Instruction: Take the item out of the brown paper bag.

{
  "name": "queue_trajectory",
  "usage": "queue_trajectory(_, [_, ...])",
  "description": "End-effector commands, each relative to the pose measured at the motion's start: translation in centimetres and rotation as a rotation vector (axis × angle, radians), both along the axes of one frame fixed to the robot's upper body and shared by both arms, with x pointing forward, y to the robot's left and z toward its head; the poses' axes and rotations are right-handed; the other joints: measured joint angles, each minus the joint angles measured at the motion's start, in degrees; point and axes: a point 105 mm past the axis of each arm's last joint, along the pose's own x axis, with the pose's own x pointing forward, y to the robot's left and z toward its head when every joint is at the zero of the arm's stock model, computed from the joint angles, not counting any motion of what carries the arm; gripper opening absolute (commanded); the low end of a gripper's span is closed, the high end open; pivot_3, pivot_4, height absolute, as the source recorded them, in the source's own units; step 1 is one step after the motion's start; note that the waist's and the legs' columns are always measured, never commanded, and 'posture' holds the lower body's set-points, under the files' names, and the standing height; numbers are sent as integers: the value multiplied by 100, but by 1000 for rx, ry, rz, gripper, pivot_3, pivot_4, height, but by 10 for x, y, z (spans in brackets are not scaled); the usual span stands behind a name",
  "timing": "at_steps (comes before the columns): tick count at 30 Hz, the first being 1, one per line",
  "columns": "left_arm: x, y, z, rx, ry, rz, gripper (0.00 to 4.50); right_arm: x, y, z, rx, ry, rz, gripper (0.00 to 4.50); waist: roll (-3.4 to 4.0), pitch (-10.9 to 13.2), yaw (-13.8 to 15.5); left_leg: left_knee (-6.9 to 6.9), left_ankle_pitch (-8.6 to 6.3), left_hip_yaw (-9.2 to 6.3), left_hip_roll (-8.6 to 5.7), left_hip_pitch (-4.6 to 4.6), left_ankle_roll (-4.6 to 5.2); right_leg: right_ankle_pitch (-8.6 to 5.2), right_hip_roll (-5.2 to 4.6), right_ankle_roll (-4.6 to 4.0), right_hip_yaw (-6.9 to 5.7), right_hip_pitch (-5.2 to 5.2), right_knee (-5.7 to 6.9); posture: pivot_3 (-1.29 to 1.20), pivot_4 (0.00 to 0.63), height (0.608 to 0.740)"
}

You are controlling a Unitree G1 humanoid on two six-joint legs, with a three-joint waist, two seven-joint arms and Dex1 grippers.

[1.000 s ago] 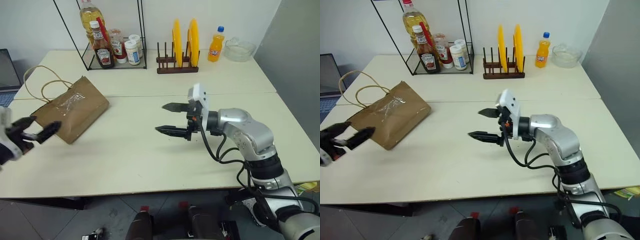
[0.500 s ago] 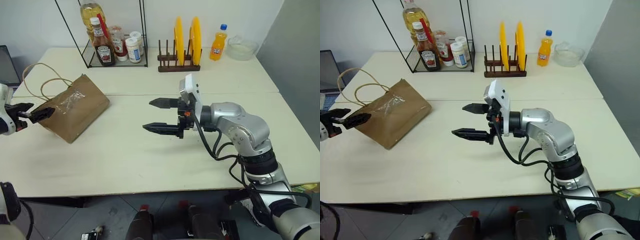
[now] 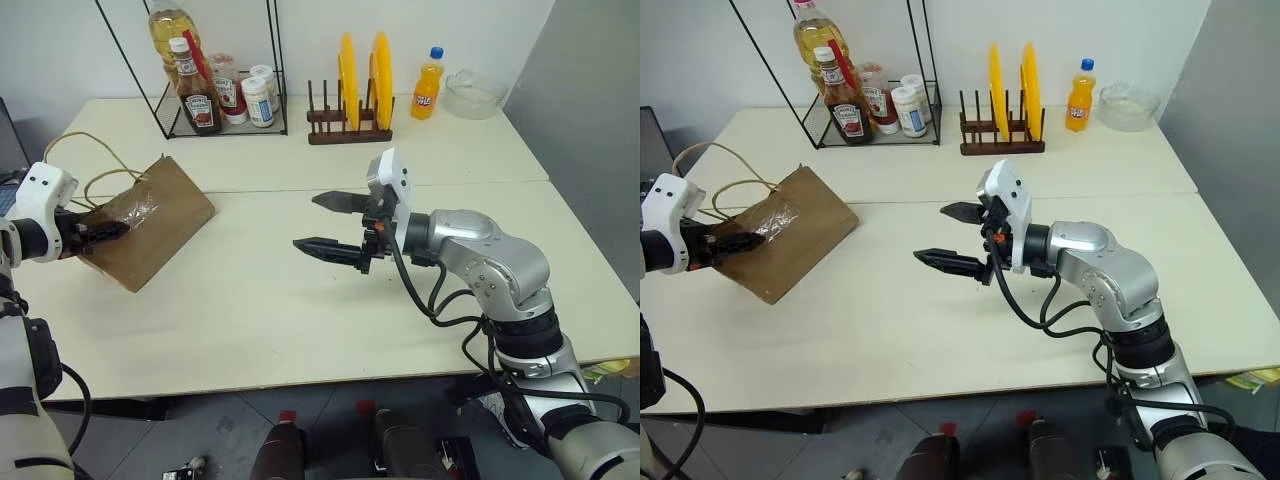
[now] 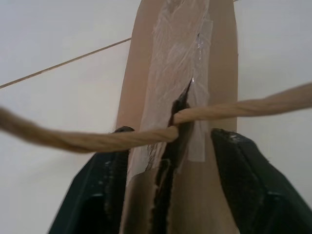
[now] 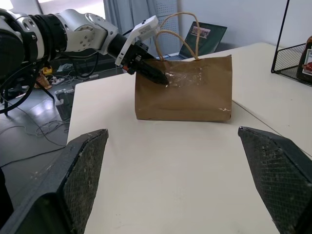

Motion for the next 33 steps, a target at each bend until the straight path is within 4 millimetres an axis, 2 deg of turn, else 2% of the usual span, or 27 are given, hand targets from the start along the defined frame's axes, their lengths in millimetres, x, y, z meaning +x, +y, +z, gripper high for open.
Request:
queue_trajectory(1, [3,3,16,44,-52,4,1122,-5,-3,13,35,-45,4,4500,0,0,0,0,0,1,0,0,0,0,0,0,1,0,0,0,150,740])
queue_trajectory(6, [8,0,22,63,-94,2,23,-5,-2,12,30,-52,13,4500,0,0,0,0,0,-1,2,1,0,0,0,0,-2,-1,2,0,150,740])
queue_trajectory(9, [12,-6,30,64,-119,-25,23,-5,-4,12,33,-52,12,4500,0,0,1,1,0,-1,0,0,0,0,0,0,-2,0,2,0,150,740])
queue_trajectory(13, [26,-41,59,72,-188,-207,23,-1,-17,5,0,-89,-52,4500,-6,0,60,4,0,-10,-3,-8,0,0,0,0,-13,0,-1,0,150,740])
queue_trajectory(15, [34,-70,74,73,-223,-343,23,-1,-30,-4,-34,-106,-97,4500,-9,1,102,5,0,-8,-6,-9,0,0,-3,0,-10,1,-2,0,150,740])
queue_trajectory(20, [38,-132,91,100,-225,-650,23,-9,-53,-8,-39,-78,-157,4500,-12,4,119,7,1,-2,-10,-10,-1,0,-6,1,-2,0,0,0,150,740])
queue_trajectory(22, [39,-147,91,122,-221,-720,23,-10,-58,-10,-49,-71,-171,4500,-12,4,104,7,1,-3,-7,-9,-1,0,-4,1,-4,1,-1,0,150,740])
queue_trajectory(26, [52,-191,72,250,-211,-872,23,-6,-67,-12,-57,-58,-217,4500,-11,4,48,6,1,2,-6,-1,0,0,-2,0,3,2,4,0,150,740])
queue_trajectory(30, [68,-225,59,351,-244,-918,23,4,-69,-16,-65,-71,-272,4500,-13,4,1,7,1,6,-6,-3,0,1,0,0,7,0,4,0,150,740])
queue_trajectory(33, [79,-242,58,405,-296,-896,23,9,-71,-18,-64,-75,-304,4500,-13,5,3,6,0,6,-8,-5,1,1,-1,0,7,0,3,0,150,740])
